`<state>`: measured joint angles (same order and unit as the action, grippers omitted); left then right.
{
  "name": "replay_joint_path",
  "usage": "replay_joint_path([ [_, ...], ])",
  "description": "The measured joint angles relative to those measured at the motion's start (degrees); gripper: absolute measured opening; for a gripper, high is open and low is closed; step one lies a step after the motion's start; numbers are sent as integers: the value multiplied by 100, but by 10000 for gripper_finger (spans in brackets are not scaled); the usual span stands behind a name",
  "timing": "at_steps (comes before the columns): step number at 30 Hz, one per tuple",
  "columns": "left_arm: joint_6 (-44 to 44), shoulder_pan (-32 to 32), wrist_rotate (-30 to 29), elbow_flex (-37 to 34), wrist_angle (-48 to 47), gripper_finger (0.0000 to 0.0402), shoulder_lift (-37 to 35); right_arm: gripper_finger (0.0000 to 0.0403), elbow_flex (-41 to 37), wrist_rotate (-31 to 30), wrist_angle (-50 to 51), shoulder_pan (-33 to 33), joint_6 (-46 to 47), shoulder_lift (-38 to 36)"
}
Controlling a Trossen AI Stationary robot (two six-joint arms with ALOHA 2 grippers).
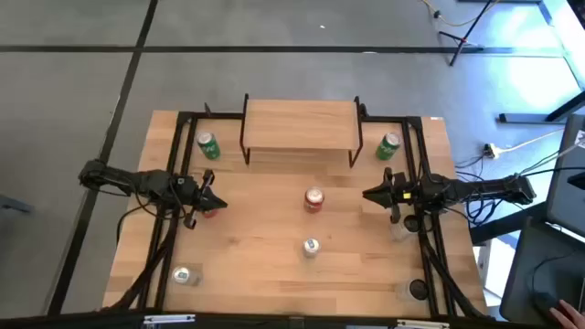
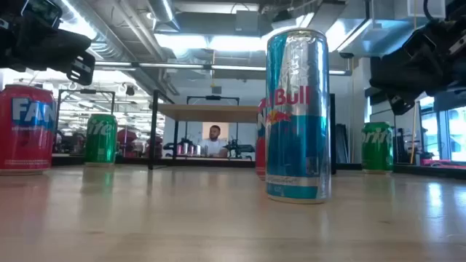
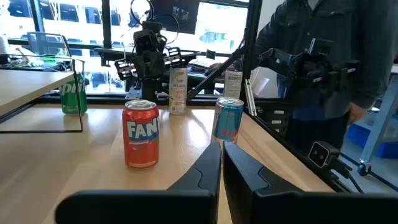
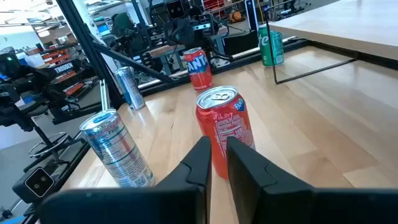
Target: Place canned beverage on shelf
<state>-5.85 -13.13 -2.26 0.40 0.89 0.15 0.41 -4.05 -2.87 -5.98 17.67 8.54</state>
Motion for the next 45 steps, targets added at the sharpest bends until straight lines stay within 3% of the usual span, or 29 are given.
replay_joint_path([
  [30,0,-2,0,1,1,9,1,40,2,-2,-1,-1,-8,1],
  [36,0,0,0,0,0,9,2,40,2,-691,-38,0,-1347,2],
  [42,0,-1,0,1,1,9,0,40,2,-704,-72,-1,-1290,0],
  [45,0,-2,0,2,2,9,0,40,2,-695,-394,0,-791,-3],
])
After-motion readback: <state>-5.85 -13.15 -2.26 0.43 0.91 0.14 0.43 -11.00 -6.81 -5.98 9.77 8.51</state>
